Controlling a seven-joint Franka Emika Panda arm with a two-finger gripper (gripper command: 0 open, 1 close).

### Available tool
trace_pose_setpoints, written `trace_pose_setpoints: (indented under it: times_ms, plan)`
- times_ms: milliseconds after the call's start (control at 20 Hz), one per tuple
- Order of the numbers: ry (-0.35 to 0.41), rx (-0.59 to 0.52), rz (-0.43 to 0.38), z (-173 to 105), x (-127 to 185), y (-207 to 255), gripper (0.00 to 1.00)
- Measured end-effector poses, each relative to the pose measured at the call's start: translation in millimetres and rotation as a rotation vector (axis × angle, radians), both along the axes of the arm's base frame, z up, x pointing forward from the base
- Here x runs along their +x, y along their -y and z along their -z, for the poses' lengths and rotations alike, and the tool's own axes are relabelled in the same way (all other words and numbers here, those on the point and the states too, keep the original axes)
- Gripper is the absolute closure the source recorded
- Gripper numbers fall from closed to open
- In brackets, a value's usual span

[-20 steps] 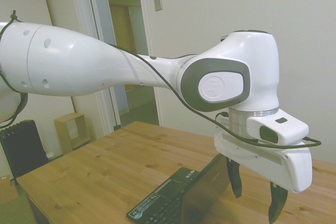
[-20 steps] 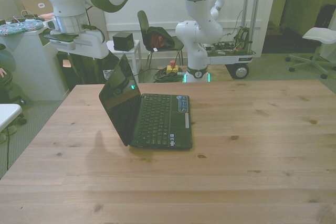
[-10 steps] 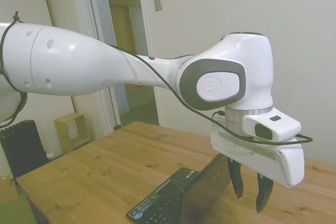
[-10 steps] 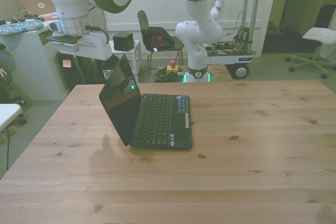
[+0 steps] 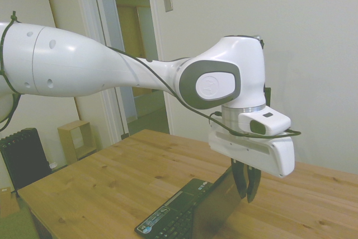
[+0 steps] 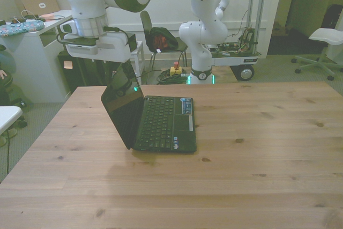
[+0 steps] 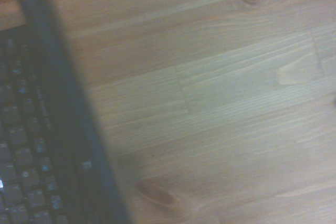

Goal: Close the laptop

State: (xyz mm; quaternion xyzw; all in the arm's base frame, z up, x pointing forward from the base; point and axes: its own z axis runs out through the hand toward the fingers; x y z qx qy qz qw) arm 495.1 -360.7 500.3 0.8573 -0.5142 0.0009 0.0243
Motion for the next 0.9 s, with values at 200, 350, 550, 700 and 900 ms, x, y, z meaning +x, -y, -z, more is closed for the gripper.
trace_pose_setpoints:
  times_ms: [200, 350, 550, 700, 900]
  plan:
    - [0.003, -0.021, -0.027, -4.3, 3.4, -30.0, 1.00]
    - [0.005, -0.010, -0.051, -4.4, 6.9, -67.5, 1.00]
    - [0.000, -0.010, -0.087, 11.2, 17.2, -127.8, 1.00]
    - [0.013, -0.007, -0.109, 32.1, 16.3, -164.7, 1.00]
    - [0.015, -0.005, -0.129, 58.6, 15.5, -195.4, 1.00]
